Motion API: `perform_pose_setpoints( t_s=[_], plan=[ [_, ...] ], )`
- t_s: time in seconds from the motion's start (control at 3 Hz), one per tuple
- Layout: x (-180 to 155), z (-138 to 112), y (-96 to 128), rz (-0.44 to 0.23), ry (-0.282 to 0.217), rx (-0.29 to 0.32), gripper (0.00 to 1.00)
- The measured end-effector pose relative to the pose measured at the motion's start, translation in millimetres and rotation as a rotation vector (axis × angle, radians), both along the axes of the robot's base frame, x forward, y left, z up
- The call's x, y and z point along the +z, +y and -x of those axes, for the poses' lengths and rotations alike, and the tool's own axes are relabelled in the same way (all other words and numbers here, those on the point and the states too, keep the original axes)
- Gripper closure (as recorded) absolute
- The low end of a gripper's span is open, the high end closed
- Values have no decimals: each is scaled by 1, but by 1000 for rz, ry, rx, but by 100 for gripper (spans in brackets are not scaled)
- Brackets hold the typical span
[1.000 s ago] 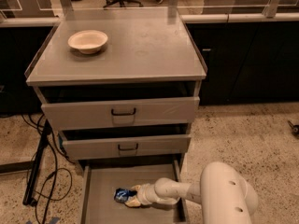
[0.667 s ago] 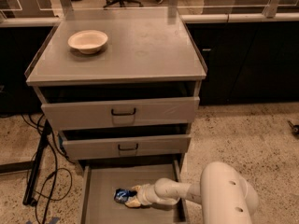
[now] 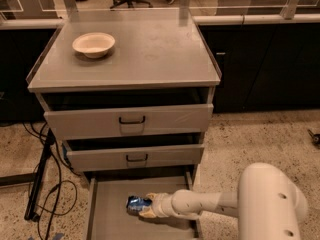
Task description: Pick pepsi can from bottom drawer and place on counter
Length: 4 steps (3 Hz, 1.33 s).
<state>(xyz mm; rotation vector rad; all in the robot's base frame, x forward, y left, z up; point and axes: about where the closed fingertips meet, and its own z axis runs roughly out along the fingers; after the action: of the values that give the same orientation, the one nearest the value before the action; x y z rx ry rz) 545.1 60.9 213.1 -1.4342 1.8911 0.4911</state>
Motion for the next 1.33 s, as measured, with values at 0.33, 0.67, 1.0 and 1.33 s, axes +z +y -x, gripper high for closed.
perform_pose_setpoints(
  t_s=[0.33, 0.67, 1.0, 1.33],
  plan=[
    [61, 10, -21, 17, -76, 4, 100],
    [108, 10, -39, -12, -146, 8, 100],
    [183, 31, -87, -75, -187, 5, 100],
    [191, 31, -86, -72, -197, 10, 100]
  ],
)
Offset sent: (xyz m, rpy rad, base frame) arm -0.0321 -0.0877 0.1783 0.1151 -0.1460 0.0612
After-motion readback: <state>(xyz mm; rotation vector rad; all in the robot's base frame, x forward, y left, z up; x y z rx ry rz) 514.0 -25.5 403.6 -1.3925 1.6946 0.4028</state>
